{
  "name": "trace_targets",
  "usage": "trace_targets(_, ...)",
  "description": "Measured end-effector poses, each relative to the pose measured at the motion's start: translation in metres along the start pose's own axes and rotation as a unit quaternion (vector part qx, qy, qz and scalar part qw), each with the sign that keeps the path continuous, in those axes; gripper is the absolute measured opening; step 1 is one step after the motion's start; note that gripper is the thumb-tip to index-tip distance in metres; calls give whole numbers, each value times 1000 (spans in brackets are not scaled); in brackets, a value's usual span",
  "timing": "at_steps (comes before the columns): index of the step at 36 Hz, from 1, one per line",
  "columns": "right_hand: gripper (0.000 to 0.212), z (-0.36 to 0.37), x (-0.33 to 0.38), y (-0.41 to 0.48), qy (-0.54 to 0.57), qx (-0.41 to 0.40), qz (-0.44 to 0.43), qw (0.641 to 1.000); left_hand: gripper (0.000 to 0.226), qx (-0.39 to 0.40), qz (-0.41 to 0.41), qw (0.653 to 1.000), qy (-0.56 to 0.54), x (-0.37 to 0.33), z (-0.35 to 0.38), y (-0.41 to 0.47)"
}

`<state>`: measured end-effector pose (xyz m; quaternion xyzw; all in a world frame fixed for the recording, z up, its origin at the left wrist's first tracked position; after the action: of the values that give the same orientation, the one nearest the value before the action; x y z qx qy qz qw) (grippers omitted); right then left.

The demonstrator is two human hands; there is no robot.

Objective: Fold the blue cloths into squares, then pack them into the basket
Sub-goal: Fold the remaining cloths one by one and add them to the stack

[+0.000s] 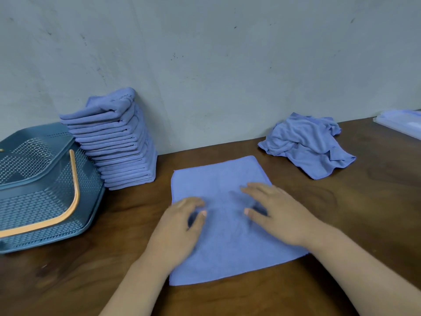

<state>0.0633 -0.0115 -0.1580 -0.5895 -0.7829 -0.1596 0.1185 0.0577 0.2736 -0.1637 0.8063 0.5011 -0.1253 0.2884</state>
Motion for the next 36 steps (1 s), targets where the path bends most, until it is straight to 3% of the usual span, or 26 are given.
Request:
trace_targets(4, 68, 15, 12, -34, -60, 52, -12, 997, 60, 100, -16, 991, 86, -16, 9, -33)
trace_targets(10, 72, 12, 2, -55, -97, 79, 47, 991, 69, 162, -66, 973, 149, -17, 3, -44)
trace_targets(15, 75, 14, 5, -65, -94, 66, 85, 990, 69, 149, -74, 975, 145, -18, 5, -49)
trace_targets(18, 75, 10, 8, -66, -102, 60, 88, 989, 64, 110, -40, 990, 83, -18, 1, -51)
trace_targets(21, 71, 4, 14, -66, -137, 35, 60, 988, 50, 52, -45, 997, -21, -16, -4, -56)
trace_targets(24, 62, 2, 38, -56, -98, 40, 14, 994, 50, 22, -78, 996, -25, -12, -8, -54)
trace_targets(27, 60, 8, 64, -35, -31, 72, -43, 996, 63, 99, -85, 989, 72, -16, 0, -50)
trace_targets(30, 65, 21, 66, -14, -45, 113, -62, 991, 68, 143, -79, 976, 145, -21, 6, -49)
trace_targets(36, 80, 5, -4, 6, -63, 101, 87, 989, 67, 152, -78, 972, 160, -24, 1, -48)
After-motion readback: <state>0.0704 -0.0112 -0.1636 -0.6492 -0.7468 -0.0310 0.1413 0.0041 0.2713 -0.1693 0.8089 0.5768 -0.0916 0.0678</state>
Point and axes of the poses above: each hand's wrist, its own y-axis towards the middle knuckle, its own z-axis out of the palm, x = y × z, the point moved 2 cm from there along y, towards the middle knuckle, and after that the axes turned 6 degrees about z, right-handed, at the moved point
